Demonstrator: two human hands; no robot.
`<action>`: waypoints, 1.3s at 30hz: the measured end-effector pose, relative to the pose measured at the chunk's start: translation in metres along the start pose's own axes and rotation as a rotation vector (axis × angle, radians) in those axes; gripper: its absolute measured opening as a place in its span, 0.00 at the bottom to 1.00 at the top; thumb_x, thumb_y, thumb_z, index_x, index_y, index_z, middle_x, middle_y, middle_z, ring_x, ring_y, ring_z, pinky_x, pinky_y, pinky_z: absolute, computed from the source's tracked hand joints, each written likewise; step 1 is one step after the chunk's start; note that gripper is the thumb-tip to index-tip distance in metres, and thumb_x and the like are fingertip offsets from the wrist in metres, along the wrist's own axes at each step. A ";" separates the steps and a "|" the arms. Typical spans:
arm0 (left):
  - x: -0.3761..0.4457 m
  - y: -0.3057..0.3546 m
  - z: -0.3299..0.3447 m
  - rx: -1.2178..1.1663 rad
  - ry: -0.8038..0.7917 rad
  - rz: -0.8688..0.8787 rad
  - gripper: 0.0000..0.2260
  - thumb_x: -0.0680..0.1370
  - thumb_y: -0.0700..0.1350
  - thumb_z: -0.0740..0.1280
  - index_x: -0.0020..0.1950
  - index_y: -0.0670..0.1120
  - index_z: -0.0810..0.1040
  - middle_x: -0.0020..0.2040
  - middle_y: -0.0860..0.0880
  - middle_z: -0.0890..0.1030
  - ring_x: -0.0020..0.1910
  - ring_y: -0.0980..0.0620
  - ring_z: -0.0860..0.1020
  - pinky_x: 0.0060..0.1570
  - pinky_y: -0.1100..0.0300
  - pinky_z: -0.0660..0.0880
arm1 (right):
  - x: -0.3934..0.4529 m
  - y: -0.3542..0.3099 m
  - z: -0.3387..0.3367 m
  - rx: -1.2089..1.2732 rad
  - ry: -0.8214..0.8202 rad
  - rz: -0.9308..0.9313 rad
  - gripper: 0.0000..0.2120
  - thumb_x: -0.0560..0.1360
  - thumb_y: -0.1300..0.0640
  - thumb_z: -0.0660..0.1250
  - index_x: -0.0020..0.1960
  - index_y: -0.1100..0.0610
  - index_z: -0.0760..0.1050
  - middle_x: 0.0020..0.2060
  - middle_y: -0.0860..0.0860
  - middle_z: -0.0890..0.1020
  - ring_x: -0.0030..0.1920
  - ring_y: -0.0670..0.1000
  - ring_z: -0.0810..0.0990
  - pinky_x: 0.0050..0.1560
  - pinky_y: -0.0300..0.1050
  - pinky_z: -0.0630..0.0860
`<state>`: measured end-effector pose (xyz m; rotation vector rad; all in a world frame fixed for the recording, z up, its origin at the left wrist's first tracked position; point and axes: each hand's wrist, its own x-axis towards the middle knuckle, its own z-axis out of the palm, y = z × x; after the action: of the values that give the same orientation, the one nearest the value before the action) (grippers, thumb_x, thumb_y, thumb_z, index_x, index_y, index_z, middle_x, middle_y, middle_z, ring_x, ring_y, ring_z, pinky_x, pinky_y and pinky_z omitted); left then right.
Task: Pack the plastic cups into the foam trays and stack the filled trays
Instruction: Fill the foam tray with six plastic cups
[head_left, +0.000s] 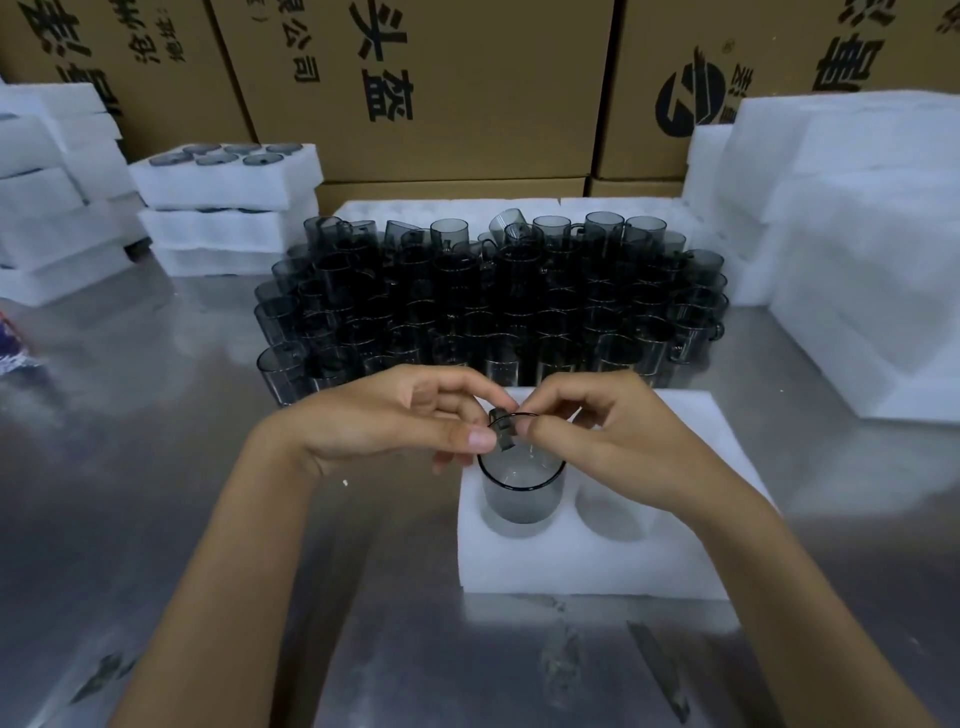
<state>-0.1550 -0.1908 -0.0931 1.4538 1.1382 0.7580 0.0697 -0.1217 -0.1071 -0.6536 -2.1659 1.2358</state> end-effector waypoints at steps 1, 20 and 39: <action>0.000 0.000 0.000 0.002 0.000 -0.008 0.18 0.72 0.47 0.74 0.62 0.47 0.80 0.42 0.50 0.80 0.40 0.54 0.78 0.39 0.62 0.75 | -0.001 -0.001 0.000 0.013 -0.006 0.005 0.06 0.75 0.60 0.72 0.41 0.52 0.85 0.38 0.50 0.84 0.38 0.46 0.78 0.39 0.31 0.71; 0.002 -0.002 -0.003 0.054 0.103 -0.033 0.19 0.71 0.50 0.76 0.60 0.47 0.82 0.54 0.40 0.82 0.52 0.43 0.82 0.51 0.60 0.79 | 0.005 0.007 0.008 -0.093 0.056 -0.070 0.05 0.75 0.65 0.71 0.42 0.58 0.84 0.36 0.46 0.79 0.38 0.49 0.77 0.42 0.34 0.71; 0.011 -0.014 -0.005 0.076 0.062 -0.179 0.31 0.69 0.52 0.78 0.69 0.56 0.71 0.36 0.49 0.76 0.35 0.52 0.74 0.34 0.59 0.75 | 0.004 0.020 0.001 -0.581 0.095 0.039 0.21 0.72 0.32 0.59 0.58 0.42 0.78 0.54 0.40 0.72 0.59 0.41 0.62 0.59 0.41 0.54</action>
<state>-0.1591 -0.1799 -0.1069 1.3775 1.3379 0.6444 0.0684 -0.1105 -0.1237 -0.9652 -2.4442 0.5610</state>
